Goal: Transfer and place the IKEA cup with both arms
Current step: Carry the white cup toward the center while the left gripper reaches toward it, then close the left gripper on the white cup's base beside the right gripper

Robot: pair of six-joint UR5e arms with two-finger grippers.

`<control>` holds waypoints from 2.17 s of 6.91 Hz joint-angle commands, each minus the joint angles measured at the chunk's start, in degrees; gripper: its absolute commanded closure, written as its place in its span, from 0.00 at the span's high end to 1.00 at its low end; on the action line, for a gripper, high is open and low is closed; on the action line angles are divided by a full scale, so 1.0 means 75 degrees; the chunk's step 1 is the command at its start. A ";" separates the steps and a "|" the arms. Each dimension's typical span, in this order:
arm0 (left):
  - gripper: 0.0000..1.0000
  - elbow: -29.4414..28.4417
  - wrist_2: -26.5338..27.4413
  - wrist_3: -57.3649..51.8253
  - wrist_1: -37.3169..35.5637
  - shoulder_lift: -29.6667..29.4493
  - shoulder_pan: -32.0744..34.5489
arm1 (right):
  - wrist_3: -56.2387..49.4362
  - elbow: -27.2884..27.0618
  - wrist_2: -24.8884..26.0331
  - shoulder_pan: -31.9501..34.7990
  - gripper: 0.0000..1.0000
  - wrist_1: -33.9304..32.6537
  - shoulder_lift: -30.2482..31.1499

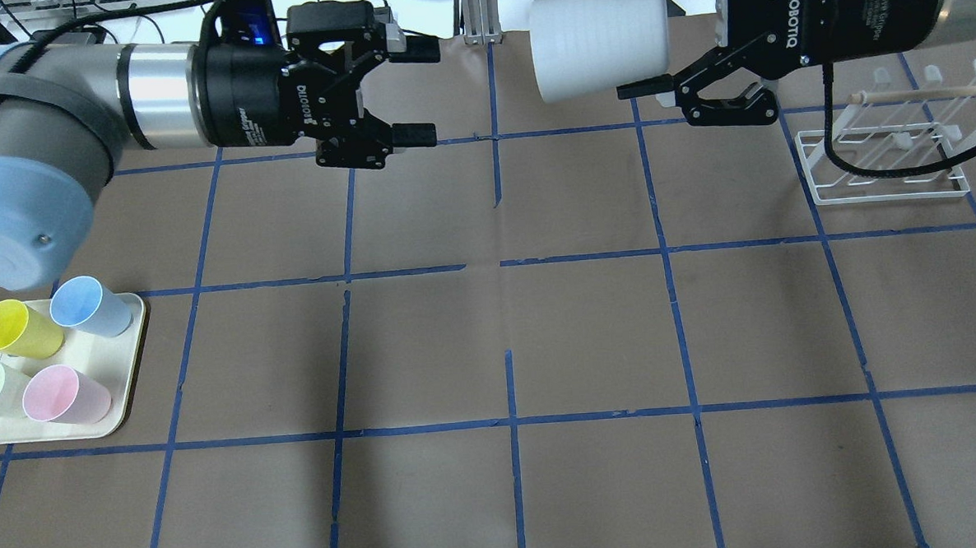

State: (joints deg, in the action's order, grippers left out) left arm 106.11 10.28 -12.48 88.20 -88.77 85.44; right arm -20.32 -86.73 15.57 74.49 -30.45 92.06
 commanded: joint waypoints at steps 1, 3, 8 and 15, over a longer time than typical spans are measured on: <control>1.00 0.0849 -0.0698 0.0105 -0.1360 -0.0035 0.0209 | -0.0009 -0.0015 -0.0386 0.0333 0.49 0.0075 -0.0029; 1.00 0.0887 -0.1469 0.0340 -0.1459 0.0140 0.0244 | -0.0009 -0.0049 -0.0389 0.0358 0.49 -0.0018 -0.0029; 1.00 0.0864 -0.2308 0.0329 -0.2022 -0.0152 0.0467 | -0.0021 -0.0062 -0.0389 0.0381 0.49 0.0029 -0.0029; 0.73 0.0758 -0.2273 0.0317 -0.2034 -0.0235 0.0795 | -0.0033 -0.0050 -0.0272 0.0393 0.49 0.0064 -0.0029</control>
State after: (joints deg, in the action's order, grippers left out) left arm 111.94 -6.78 -10.11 72.95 -90.54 91.22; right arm -20.54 -87.10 13.41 77.43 -29.97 91.85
